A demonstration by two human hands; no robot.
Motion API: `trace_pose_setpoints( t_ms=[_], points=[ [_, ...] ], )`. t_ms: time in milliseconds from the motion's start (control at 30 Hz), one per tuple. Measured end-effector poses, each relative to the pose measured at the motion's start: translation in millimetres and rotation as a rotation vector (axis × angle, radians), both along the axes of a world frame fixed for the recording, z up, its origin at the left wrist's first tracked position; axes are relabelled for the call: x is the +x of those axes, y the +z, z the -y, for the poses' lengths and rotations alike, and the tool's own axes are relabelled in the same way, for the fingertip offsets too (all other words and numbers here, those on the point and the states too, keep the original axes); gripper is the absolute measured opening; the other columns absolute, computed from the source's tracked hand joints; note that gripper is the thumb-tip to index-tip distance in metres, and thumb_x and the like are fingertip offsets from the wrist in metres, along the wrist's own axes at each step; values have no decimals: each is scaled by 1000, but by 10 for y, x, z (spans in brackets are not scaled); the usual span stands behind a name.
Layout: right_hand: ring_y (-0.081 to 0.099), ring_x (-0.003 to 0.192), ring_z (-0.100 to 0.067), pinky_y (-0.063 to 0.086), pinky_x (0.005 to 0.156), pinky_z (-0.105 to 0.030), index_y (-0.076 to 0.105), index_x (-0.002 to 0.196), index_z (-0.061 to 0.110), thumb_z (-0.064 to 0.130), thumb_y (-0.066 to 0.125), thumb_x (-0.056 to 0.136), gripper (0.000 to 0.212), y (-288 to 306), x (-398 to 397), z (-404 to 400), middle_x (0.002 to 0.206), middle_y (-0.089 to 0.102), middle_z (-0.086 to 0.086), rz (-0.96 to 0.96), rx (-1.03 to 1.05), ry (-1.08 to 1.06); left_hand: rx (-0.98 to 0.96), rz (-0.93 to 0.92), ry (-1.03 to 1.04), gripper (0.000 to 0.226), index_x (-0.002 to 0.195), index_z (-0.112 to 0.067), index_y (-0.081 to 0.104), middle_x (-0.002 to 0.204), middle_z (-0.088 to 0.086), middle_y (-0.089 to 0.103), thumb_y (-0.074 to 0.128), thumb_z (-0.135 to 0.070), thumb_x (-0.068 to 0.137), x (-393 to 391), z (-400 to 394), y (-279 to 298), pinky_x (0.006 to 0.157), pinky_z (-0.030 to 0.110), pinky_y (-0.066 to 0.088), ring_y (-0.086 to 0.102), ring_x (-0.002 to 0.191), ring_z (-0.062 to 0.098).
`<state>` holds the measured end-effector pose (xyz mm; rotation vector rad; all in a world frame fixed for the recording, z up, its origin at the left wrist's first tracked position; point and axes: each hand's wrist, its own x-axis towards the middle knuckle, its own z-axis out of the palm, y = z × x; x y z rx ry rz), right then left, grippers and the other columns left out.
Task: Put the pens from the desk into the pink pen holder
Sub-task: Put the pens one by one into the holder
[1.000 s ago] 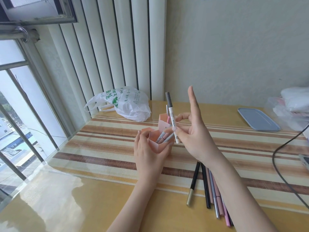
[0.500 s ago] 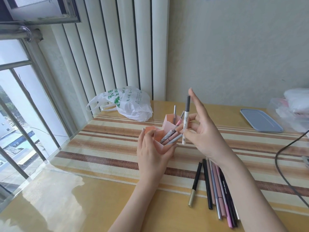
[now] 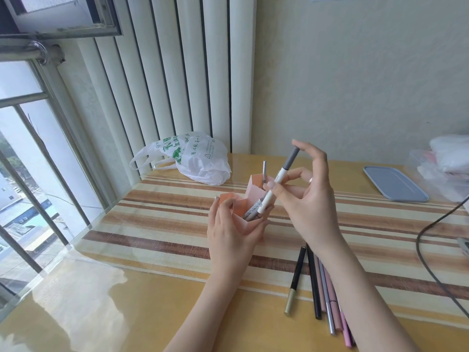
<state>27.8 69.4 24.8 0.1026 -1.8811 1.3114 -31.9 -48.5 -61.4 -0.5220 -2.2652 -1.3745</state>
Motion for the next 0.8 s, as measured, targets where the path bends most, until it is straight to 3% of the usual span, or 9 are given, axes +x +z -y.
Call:
trace_pose_setpoints(
  t_ms=[133, 200, 300, 367, 467, 600, 667, 700, 800],
  points=[
    [66, 74, 8, 46, 75, -5, 46, 119, 29, 10, 72, 82, 49, -89, -39, 97, 71, 67, 14, 51, 169, -82, 44, 29, -32, 69, 123, -16, 50, 118, -18, 51, 68, -52, 67, 18, -9, 2, 101, 12, 19, 30, 139, 18],
    [62, 78, 9, 38, 79, 2, 51, 117, 24, 14, 72, 82, 42, -127, -52, 114, 70, 66, 16, 91, 255, -110, 56, 39, -46, 68, 123, -17, 50, 116, -19, 51, 64, -54, 67, 23, -14, -1, 101, 13, 19, 30, 139, 17],
    [61, 79, -10, 47, 77, -16, 61, 100, 16, 13, 70, 82, 20, -176, -80, 106, 78, 67, 6, 95, 370, -161, 76, 48, -45, 63, 122, -18, 50, 113, -22, 50, 73, -43, 69, 8, -21, -16, 101, 10, 19, 32, 138, 16],
    [58, 89, -21, 45, 82, -26, 66, 86, 11, 12, 69, 84, 4, -201, -103, 123, 87, 65, 0, 112, 471, -213, 76, 54, -35, 61, 121, -18, 50, 114, -21, 50, 76, -38, 69, -1, -21, -31, 105, 21, 26, 34, 136, 18],
    [50, 92, -23, 39, 86, -26, 71, 75, 5, 19, 59, 91, 24, -217, -114, 74, 95, 59, -3, 130, 522, -272, 98, 106, -52, 63, 119, -22, 50, 114, -13, 57, 73, -48, 65, -6, -12, -34, 101, 38, 37, 45, 125, 25],
    [57, 92, -8, 41, 79, -11, 73, 108, 18, 29, 49, 97, 29, -100, -47, -102, 99, 58, 7, 150, 301, -177, 141, 140, -9, 62, 110, -36, 44, 104, -24, 51, 71, -56, 59, -18, -5, -21, 90, 31, 40, 48, 112, 14],
    [60, 79, 6, 44, 66, -5, 69, 113, 28, 25, 54, 96, 23, -78, 3, -289, 92, 62, 16, 327, 249, -149, 167, 153, -12, 60, 107, -43, 41, 101, -29, 49, 68, -60, 57, -12, -16, -15, 83, 25, 36, 48, 106, 10],
    [61, 75, 5, 48, 62, -9, 70, 106, 33, 22, 57, 94, 21, -84, 37, -396, 90, 64, 17, 487, 297, -136, 181, 161, -16, 59, 106, -45, 41, 101, -30, 49, 66, -61, 56, -10, -19, -16, 82, 24, 35, 48, 104, 9],
    [65, 88, -19, 56, 70, -36, 66, 86, 37, 15, 65, 87, 22, -124, 131, -592, 105, 62, 9, 1030, 431, 39, 207, 163, -13, 57, 104, -46, 41, 101, -30, 51, 68, -60, 56, -24, -27, -22, 85, 27, 39, 49, 101, 8]
  ],
)
